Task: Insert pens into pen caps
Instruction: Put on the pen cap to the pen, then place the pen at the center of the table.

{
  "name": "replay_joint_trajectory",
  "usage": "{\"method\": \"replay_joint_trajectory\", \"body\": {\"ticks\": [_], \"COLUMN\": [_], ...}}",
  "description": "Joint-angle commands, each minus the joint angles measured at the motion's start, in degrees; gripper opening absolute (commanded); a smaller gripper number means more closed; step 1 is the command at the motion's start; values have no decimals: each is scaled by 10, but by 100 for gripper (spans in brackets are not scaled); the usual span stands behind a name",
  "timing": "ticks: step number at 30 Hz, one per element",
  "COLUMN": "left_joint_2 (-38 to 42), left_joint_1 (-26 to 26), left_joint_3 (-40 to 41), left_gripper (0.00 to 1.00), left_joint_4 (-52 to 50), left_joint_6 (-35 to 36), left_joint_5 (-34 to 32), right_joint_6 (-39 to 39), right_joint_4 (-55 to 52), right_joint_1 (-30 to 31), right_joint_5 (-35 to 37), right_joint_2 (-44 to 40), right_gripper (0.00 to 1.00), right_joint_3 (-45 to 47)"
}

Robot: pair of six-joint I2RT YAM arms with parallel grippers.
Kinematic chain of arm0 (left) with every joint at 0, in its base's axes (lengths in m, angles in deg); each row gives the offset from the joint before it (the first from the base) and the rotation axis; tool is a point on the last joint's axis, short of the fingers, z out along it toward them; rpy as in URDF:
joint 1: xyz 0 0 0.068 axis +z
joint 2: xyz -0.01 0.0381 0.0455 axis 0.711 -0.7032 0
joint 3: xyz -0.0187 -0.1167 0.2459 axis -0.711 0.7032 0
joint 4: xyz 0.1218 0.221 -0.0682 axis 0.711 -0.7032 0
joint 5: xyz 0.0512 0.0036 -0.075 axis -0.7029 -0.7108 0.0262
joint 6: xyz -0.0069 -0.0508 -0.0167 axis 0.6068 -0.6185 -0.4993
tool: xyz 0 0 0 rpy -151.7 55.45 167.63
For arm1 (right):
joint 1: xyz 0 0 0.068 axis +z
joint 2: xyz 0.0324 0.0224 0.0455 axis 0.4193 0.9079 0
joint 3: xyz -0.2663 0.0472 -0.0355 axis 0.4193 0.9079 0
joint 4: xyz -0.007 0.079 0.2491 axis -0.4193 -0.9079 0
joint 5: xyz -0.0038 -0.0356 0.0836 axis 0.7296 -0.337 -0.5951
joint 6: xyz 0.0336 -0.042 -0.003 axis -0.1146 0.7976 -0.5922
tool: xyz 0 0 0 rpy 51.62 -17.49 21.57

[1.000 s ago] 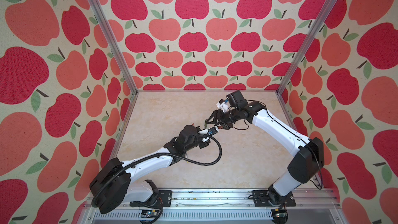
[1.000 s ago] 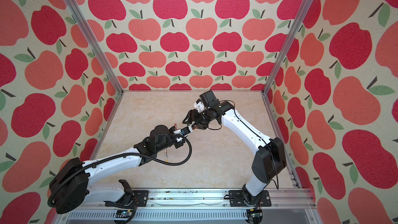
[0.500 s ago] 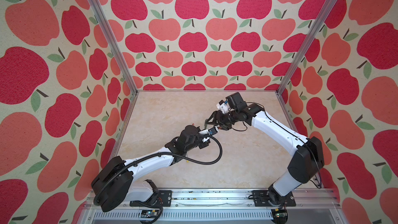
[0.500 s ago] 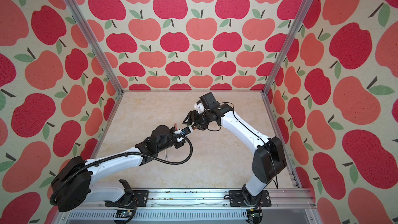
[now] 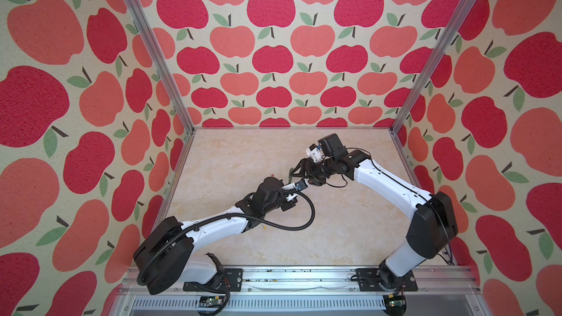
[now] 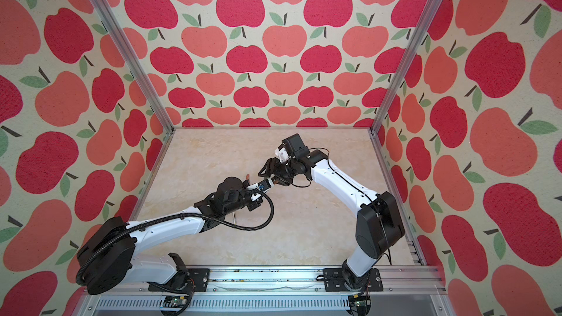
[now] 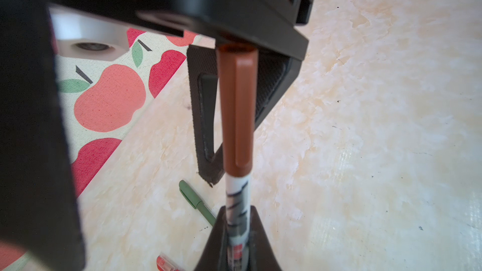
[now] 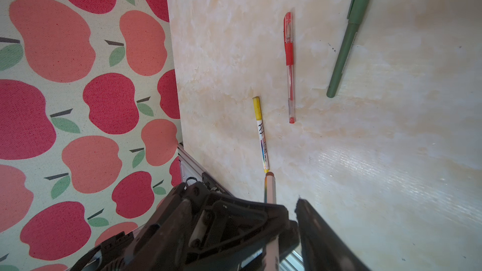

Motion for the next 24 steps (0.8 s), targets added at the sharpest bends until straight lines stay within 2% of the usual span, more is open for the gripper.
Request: {"method": "replay_joint_trajectory", "body": {"ticks": [1,6,10,13,16,18,21,24], "left_joint_2": [34,50,95,128,142,142,139,108], "left_joint_1": [-18,-23,-44,-55,-56,-56,-54,-53], "left_joint_3": [-59,9,66,73,53,24,-18,-53], "left_gripper": [0,0,0,0,0,1,3,3], "left_joint_4": [186,144,123,76,6,-61,-138,-190], "left_joint_6": [-18,-64,-117,-154,-218,-286,-401,-476], "left_joint_5": [77,64,20,2,-1,-12,-23,-16], "right_joint_6": [-4,-33,4,33,87,136,162,168], "right_joint_4": [19,118,91,77,72,72,113,174], "right_joint_1": [0,-86,-152,-189,-209,-207,-206,-204], "right_joint_5": [-12,-53,-50,-35,19,78,136,171], "right_joint_2": [9,-58,-100,-130,-172,-206,-258,-310], "right_gripper": [68,69,70,70,70,70,70,71], "right_joint_3": [9,0,-40,-33,-2,31,109,196]}}
